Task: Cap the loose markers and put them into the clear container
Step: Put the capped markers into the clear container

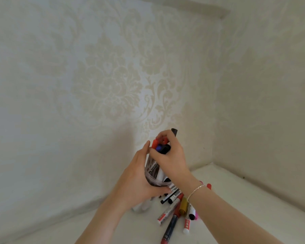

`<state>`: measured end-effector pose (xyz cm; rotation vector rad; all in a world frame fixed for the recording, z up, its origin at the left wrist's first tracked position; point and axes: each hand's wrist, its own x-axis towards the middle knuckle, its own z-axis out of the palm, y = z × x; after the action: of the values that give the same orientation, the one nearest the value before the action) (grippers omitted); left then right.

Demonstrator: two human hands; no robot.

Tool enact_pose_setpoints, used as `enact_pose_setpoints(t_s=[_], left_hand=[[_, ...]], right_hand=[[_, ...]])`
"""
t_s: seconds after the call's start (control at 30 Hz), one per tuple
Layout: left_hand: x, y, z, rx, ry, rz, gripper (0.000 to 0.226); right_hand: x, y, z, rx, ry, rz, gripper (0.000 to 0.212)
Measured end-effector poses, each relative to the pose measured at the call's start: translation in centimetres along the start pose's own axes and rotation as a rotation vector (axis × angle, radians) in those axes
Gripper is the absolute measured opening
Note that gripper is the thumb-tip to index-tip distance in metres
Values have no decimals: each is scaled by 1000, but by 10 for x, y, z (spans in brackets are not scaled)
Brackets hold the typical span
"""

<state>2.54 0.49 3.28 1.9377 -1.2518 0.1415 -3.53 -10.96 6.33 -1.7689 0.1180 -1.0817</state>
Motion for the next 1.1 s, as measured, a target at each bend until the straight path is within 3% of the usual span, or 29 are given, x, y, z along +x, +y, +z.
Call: enact_pose_setpoints(t_s=[0.13, 0.37, 0.63, 0.7, 0.8, 0.9, 1.1], left_hand=[[1, -4, -1, -24, 30, -5, 133], [1, -11, -4, -76, 58, 2, 125], [2, -4, 0, -66, 39, 34, 97], [2, -5, 3, -67, 26, 29, 96], [3, -7, 2, -83, 44, 28, 104], [3, -6, -1, -96, 59, 39, 112], [3, -12, -3, -105, 51, 22, 117]], right_hand=[[-3, 4, 0, -48, 6, 13, 20], [-7, 3, 2, -299, 23, -71, 78], [-3, -5, 10, -330, 1, -93, 99], [0, -7, 11, -388, -4, -72, 93], [-2, -7, 9, -386, 2, -68, 50], [-5, -6, 8, -289, 22, -77, 22], [2, -3, 7, -42, 37, 28, 40]])
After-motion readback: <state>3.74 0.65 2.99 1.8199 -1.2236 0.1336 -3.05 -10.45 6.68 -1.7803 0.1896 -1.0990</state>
